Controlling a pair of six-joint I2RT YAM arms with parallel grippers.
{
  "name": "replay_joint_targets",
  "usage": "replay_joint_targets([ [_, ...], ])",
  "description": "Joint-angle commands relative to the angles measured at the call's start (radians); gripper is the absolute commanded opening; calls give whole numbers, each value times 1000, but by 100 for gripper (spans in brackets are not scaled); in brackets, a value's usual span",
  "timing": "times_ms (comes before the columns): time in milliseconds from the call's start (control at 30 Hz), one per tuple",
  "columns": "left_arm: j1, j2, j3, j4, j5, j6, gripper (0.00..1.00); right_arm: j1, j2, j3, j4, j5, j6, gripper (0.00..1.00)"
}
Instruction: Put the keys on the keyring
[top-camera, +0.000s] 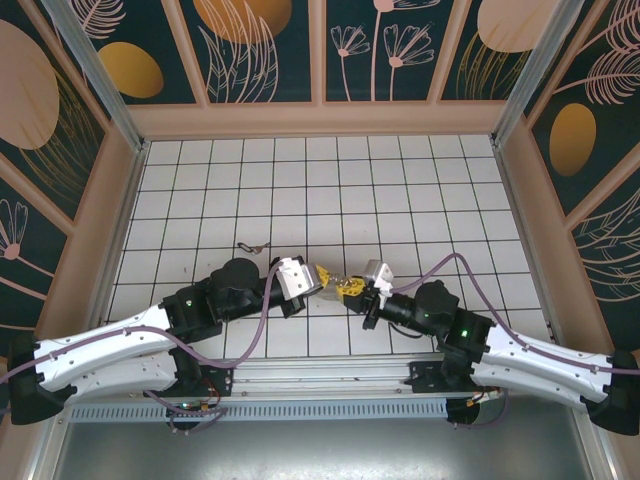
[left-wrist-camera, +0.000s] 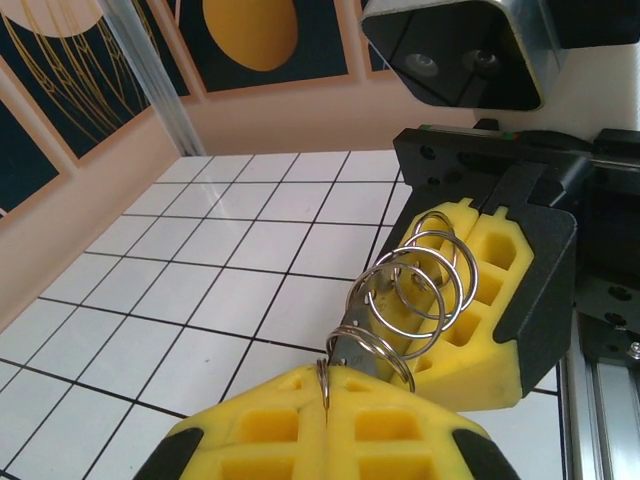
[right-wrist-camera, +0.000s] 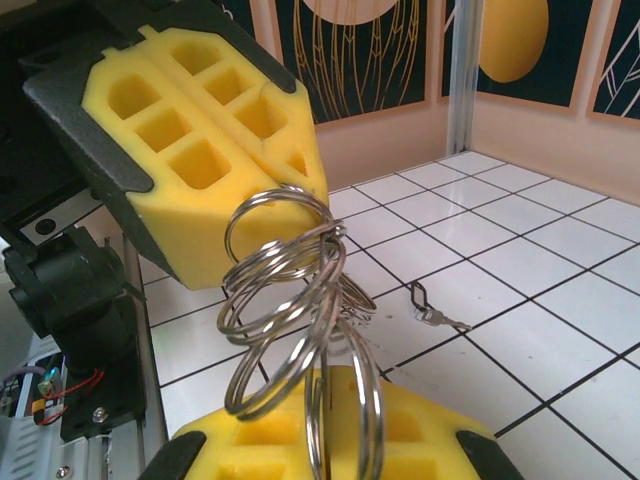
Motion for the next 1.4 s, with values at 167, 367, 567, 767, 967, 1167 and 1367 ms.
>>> replay_joint_targets([
  [167,-5,-24,-41,76,63,-74,0,38,-114,-39,92,97,-52,0],
  [367,-5,-29,-56,90,67,-98,1,110,-121,-55,132,163,-122,0],
  [567,-4,-22,-57,81,68,-106,3,188,-121,-76,198,262,-193,0],
  [767,-6,-23,-56,73,61,-106,8,234,-113,-96,273,288,-250,0],
  [967,-5,-36,-63,71,54,-105,12,241,-113,-97,282,290,-263,0],
  [1167,-5,-36,-60,64,59,-105,7,247,-112,-97,288,293,-271,0],
  [1367,-5,-46,-61,53,63,-107,6,253,-120,-99,287,301,-277,0],
])
